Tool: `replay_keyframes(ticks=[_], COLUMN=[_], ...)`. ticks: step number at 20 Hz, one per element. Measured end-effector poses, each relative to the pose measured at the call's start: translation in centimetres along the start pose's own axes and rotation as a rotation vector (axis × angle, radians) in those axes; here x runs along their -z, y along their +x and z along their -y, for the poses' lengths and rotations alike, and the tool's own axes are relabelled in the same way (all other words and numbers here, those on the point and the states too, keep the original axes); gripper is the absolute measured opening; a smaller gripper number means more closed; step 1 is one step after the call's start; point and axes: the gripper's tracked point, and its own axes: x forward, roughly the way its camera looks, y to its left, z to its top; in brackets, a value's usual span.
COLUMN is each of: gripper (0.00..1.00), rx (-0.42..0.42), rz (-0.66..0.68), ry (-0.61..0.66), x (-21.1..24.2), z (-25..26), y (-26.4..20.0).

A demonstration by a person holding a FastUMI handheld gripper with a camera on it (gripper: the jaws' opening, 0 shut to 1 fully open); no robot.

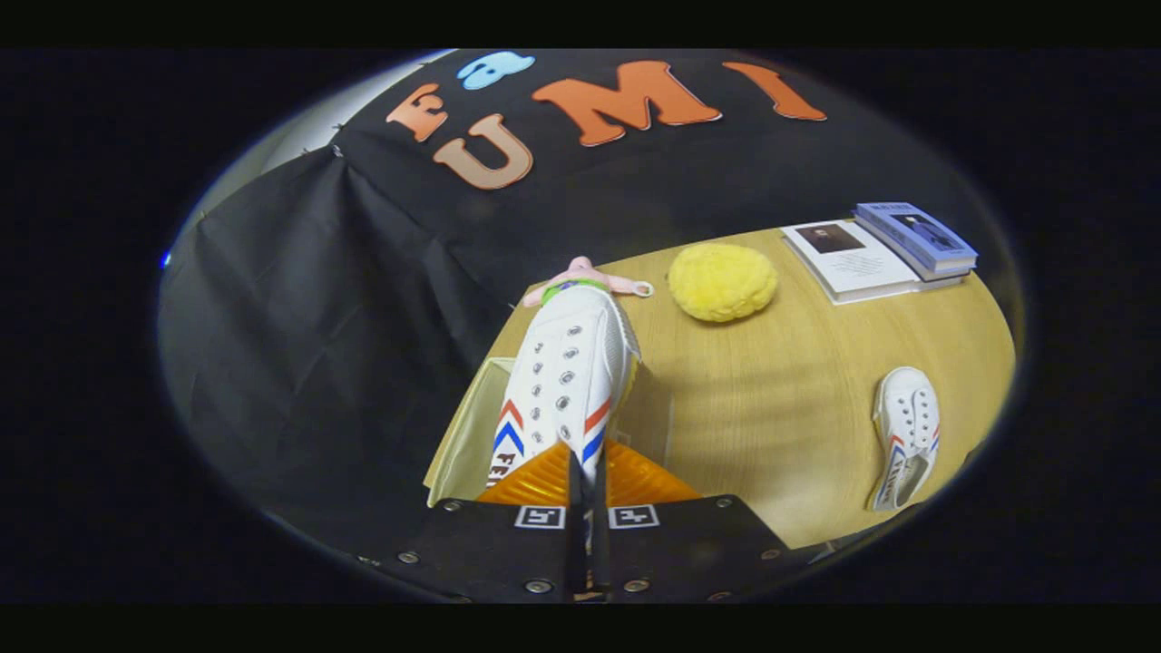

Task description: Open the storage box then place both shoes into the box .Put the left shoe in first, then the right shoe, with the right side of both shoes facing outward in a uniform manner.

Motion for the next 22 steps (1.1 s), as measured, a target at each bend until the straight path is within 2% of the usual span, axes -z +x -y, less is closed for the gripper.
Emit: replay_keyframes(ticks=[3,6,8,10,12,14,15,18,22], gripper=[0.03,0.04,0.1,0.2,0.31,0.44,0.47,0.65,0.87], rx=[0.004,0.041,0.027,-0.007,-0.084,-0.1,-0.095,-0.05,0.048], rz=[-0.035,-0.067,-0.068,-0.08,-0.032,0.016,0.037,0.103,0.132], ry=[-0.038,-0.1,-0.12,-0.102,-0.05,-0.043,-0.051,-0.068,-0.076], x=[1.3,2.7,3.1,3.5,2.4,1.0,0.6,-0.6,-0.6], z=[-1.4,-1.7,-2.2,-3.1,-4.9,-5.0,-4.7,-2.0,3.8], y=[1.8,2.9,3.2,3.0,2.1,0.7,0.0,-1.8,-3.8])
